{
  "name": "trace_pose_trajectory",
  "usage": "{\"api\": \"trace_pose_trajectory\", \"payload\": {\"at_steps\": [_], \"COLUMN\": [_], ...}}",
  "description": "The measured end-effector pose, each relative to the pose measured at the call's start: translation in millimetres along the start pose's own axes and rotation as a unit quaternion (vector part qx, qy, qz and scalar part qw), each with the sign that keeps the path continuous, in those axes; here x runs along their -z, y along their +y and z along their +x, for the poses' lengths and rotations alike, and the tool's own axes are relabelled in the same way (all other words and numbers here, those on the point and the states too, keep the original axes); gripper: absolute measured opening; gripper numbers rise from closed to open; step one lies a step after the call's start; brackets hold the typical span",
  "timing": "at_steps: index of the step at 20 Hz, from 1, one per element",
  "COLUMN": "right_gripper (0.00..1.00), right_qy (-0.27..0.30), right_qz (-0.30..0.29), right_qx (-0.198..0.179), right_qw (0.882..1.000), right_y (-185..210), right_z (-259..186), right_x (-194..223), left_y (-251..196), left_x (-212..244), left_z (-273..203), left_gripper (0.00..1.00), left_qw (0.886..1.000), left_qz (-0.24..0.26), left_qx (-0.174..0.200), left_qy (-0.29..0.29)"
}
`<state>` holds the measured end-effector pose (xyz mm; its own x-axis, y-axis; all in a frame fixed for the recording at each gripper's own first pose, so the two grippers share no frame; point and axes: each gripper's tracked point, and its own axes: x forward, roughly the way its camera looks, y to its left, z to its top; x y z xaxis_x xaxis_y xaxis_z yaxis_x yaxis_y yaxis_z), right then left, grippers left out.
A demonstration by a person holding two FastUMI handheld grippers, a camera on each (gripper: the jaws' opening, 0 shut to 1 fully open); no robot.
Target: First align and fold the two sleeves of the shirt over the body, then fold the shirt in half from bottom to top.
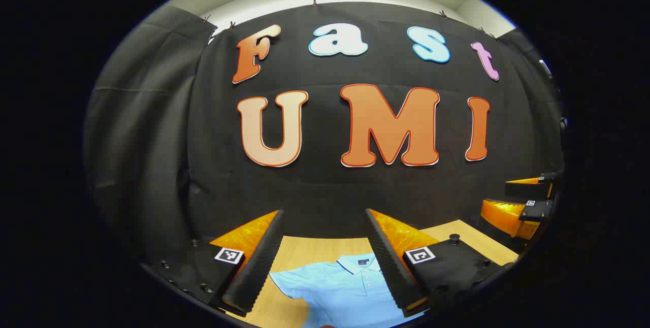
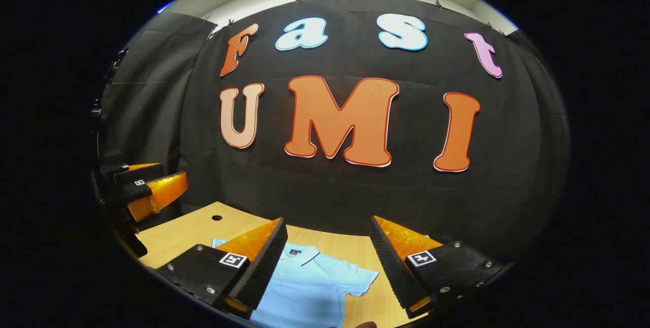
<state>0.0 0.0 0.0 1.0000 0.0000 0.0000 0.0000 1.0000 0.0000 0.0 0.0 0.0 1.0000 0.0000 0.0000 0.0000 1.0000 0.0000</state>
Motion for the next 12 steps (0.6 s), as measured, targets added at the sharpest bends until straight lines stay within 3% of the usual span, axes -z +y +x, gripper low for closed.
{"api": "trace_pose_trajectory", "payload": {"at_steps": [12], "right_gripper": [0.99], "right_qy": [0.029], "right_qz": [0.017], "right_qx": [0.013], "right_qw": [0.999], "right_y": [-22.6], "right_z": [10.2], "right_x": [25.7], "left_y": [-30.9], "left_x": [-18.3], "left_z": [0.0], "left_gripper": [1.0], "left_qw": [0.998], "left_qz": [0.029], "left_qx": [0.038], "left_qy": [-0.028]}}
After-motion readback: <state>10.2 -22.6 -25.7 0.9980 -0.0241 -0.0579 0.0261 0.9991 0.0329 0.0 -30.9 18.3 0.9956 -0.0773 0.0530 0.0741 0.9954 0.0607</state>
